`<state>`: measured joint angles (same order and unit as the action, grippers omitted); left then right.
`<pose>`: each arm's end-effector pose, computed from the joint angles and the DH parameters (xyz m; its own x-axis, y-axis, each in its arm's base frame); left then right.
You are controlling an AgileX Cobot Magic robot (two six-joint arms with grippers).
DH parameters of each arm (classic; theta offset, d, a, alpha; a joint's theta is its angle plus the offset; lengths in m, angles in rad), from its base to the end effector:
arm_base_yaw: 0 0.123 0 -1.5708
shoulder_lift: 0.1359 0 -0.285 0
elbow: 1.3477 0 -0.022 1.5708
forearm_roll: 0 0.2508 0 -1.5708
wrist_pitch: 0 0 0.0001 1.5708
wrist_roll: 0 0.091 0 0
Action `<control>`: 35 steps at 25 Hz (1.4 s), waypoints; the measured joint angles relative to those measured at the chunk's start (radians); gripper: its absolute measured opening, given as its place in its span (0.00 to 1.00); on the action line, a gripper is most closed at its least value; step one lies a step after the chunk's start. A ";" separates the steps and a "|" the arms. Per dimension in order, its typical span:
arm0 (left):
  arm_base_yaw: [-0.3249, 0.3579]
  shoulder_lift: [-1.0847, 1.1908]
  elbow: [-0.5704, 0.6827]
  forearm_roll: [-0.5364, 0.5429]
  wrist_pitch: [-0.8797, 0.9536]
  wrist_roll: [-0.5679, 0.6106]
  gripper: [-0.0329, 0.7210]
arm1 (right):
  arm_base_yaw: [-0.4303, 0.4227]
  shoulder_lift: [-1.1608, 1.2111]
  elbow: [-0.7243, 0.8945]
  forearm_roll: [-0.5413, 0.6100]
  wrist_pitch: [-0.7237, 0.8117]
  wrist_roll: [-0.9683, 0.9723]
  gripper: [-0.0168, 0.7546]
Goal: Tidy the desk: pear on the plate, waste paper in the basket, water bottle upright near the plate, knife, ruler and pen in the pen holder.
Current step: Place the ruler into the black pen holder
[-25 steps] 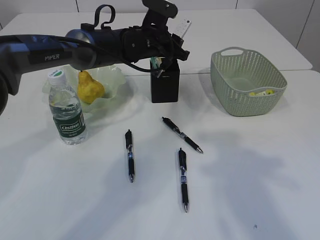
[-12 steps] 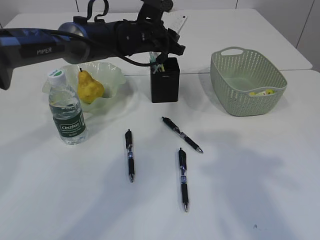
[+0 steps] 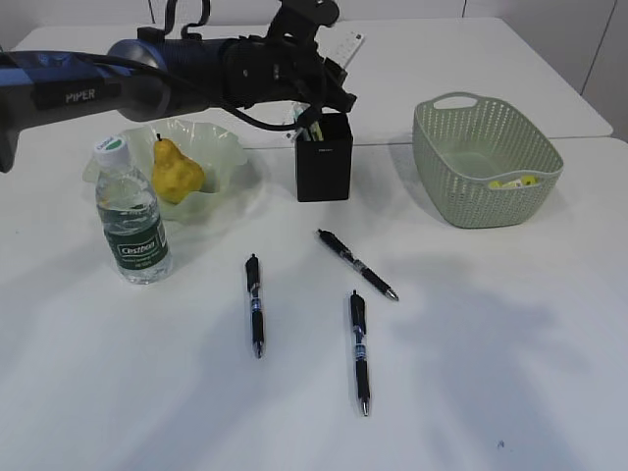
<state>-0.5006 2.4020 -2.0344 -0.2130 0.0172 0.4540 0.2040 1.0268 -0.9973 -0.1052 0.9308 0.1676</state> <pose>0.4987 -0.2733 0.2098 -0.1342 0.3455 -0.9288 0.5304 0.8168 0.2272 0.1919 0.0319 0.3516 -0.7602 -0.0510 -0.6477 -0.0697 0.9976 0.0033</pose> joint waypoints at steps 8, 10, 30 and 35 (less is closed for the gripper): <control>0.031 -0.045 0.000 -0.053 0.047 0.000 0.40 | 0.000 0.000 0.000 0.000 -0.003 0.000 0.38; 0.041 -0.051 0.000 -0.053 0.073 0.000 0.40 | 0.000 0.000 0.000 0.000 -0.005 0.000 0.38; 0.094 -0.014 0.000 -0.064 -0.017 0.000 0.40 | 0.000 0.000 0.000 -0.009 -0.052 0.000 0.38; 0.095 0.002 0.000 -0.072 -0.071 0.000 0.40 | 0.000 0.000 0.000 -0.031 -0.056 0.000 0.38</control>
<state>-0.4059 2.4043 -2.0344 -0.2853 -0.0539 0.4540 0.2040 1.0268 -0.9973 -0.1357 0.8746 0.1676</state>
